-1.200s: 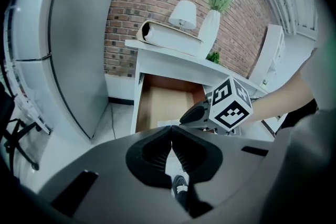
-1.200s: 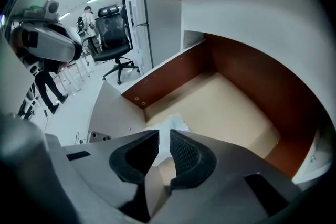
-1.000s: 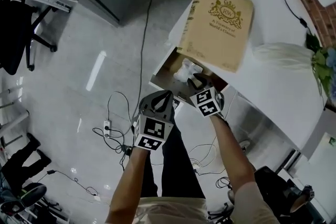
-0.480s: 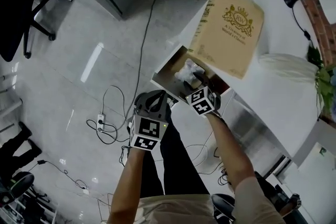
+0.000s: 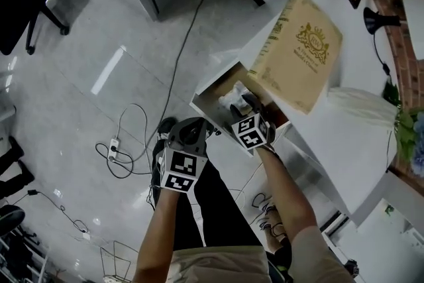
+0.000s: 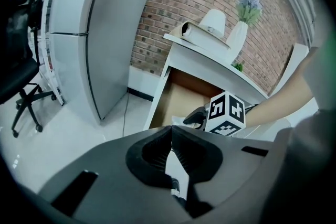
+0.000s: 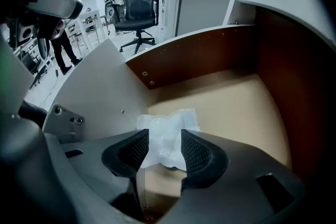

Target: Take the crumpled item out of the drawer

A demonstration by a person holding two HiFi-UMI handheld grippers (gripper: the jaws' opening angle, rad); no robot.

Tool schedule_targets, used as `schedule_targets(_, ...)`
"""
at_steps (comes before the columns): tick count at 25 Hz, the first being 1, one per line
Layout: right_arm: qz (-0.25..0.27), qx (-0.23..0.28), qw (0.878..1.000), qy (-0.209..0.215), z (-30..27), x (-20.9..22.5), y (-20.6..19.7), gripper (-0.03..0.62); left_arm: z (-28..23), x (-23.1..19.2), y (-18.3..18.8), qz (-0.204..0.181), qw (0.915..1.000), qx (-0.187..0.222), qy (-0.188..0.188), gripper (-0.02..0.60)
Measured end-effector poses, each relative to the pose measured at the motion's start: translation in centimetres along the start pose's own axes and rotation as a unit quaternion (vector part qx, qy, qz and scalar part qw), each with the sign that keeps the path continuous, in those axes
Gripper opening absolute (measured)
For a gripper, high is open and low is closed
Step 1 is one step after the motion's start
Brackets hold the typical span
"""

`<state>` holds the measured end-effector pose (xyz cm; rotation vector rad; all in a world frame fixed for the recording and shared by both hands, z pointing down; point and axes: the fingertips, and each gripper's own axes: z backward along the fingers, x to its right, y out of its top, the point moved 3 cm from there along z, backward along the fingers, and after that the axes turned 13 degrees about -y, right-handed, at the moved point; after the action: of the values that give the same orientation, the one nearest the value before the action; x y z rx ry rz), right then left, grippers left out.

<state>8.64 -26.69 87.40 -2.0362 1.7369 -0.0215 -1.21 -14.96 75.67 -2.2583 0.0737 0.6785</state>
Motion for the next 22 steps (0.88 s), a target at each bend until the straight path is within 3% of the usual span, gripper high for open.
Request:
schedule_targets(10,0.016,-0.013,1.000,-0.001,-1.3,0.5,0.0,0.182,-0.9,0.3,-0.3,-0.004,0.9999,0.000,-0.012,0.015)
schedule_targets(22,0.074,-0.051,0.996,0.010,-3.0,-0.7,-0.5,0.135,0.1,-1.6,-0.4,0.013,0.9999,0.007,0.006,0.015)
